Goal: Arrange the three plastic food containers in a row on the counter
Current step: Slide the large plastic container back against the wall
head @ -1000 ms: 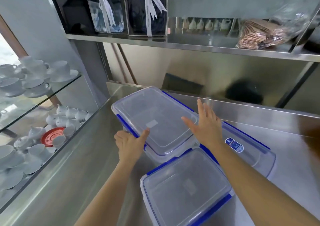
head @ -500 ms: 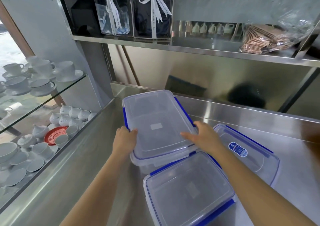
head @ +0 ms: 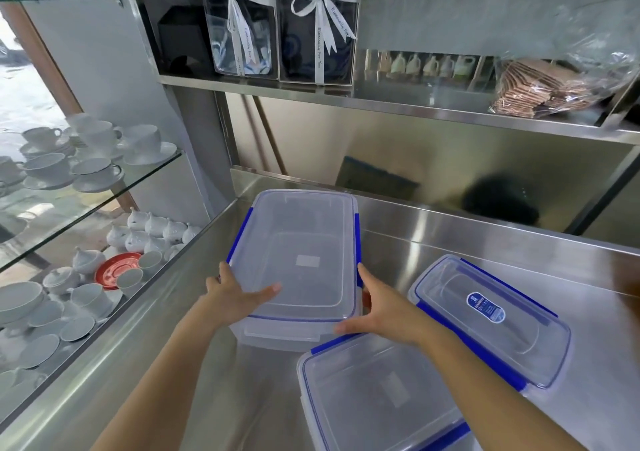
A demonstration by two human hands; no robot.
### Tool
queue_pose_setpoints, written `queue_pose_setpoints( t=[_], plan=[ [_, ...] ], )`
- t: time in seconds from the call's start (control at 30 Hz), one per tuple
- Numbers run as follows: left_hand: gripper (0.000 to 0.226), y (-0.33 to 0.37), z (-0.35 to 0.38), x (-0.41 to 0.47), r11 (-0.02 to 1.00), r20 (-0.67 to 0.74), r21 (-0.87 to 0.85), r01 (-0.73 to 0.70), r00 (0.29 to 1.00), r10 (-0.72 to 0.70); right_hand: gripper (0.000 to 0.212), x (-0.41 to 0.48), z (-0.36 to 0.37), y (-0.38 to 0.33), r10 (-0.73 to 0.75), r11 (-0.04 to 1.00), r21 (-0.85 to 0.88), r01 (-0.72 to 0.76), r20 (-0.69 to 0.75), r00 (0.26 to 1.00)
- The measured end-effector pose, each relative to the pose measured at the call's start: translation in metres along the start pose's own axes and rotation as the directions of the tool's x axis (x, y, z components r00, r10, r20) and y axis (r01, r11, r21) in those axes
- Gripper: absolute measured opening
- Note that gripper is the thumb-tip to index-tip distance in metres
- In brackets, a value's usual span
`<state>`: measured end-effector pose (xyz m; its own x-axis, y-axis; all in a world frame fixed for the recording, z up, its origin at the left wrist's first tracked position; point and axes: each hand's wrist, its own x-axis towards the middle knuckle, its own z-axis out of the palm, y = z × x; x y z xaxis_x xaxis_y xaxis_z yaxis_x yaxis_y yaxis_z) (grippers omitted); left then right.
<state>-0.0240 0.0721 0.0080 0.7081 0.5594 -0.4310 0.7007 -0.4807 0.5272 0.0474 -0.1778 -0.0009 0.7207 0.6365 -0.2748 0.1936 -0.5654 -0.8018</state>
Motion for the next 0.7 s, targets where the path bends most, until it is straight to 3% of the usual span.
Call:
queue_pose_setpoints(
  t=[0.1, 0.3, 0.6, 0.7],
  plan=[
    [0.116, -0.003, -0.004, 0.007, 0.999, 0.056, -0.042, -0.026, 0.998, 0.028, 0.099, 0.004, 0.001, -0.004, 0.008, 0.998, -0.067, -0.009, -0.015, 1.000],
    [0.077, -0.011, -0.011, 0.026, 0.973, -0.310, -0.117, -0.199, 0.938, 0.154, 0.104, 0.025, 0.017, -0.015, 0.003, 0.993, -0.120, -0.004, -0.011, 1.000],
    [0.055, -0.008, -0.012, 0.044, 0.965, -0.331, 0.197, -0.170, 0.916, 0.229, 0.113, 0.047, 0.033, -0.023, -0.005, 0.926, -0.377, -0.029, -0.091, 0.996],
    [0.048, 0.003, -0.004, 0.030, 0.950, -0.427, 0.250, -0.188, 0.859, 0.282, 0.105, 0.041, 0.030, -0.020, -0.048, 0.918, -0.396, 0.000, -0.113, 0.992]
  ],
)
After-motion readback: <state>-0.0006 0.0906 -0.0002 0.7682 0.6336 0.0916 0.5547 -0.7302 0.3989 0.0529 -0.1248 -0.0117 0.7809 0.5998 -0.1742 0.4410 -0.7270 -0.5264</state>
